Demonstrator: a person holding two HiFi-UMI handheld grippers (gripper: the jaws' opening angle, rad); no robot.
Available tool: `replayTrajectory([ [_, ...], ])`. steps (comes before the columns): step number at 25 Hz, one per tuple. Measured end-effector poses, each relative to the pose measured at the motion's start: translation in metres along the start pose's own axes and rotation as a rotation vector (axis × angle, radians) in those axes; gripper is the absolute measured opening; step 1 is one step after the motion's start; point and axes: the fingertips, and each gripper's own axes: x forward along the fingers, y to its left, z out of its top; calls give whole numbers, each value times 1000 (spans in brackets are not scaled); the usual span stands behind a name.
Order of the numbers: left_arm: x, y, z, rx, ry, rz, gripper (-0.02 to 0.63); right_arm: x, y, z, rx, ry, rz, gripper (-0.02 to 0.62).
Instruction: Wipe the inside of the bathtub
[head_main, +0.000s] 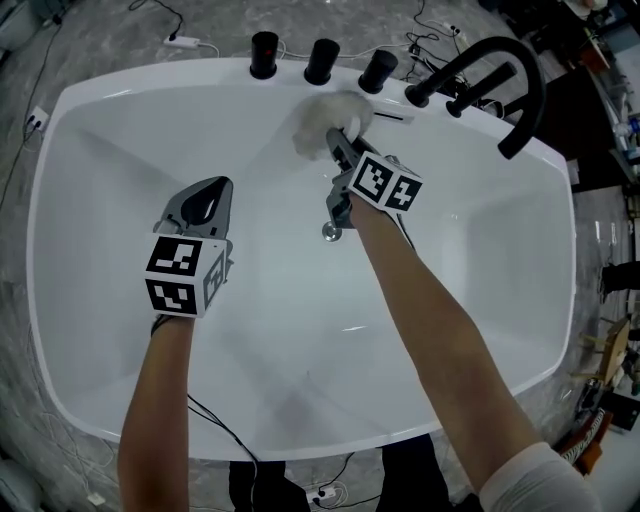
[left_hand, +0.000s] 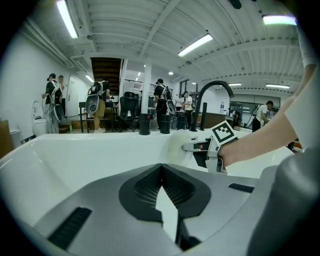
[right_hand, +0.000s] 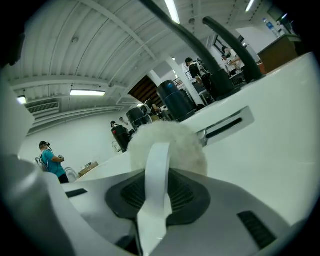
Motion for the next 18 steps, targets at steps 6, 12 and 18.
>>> replayTrajectory([
  [6,-18,48,-13,-17,-6,31,6,33,52,-21,-16,32,69,91],
  [12,-39,94,-32,-24,9,68,6,67,112,-43,-69,84,162,91],
  [18,-62,137,-48,-49,6,112,6,104,172,-66,-114,138,221,91],
])
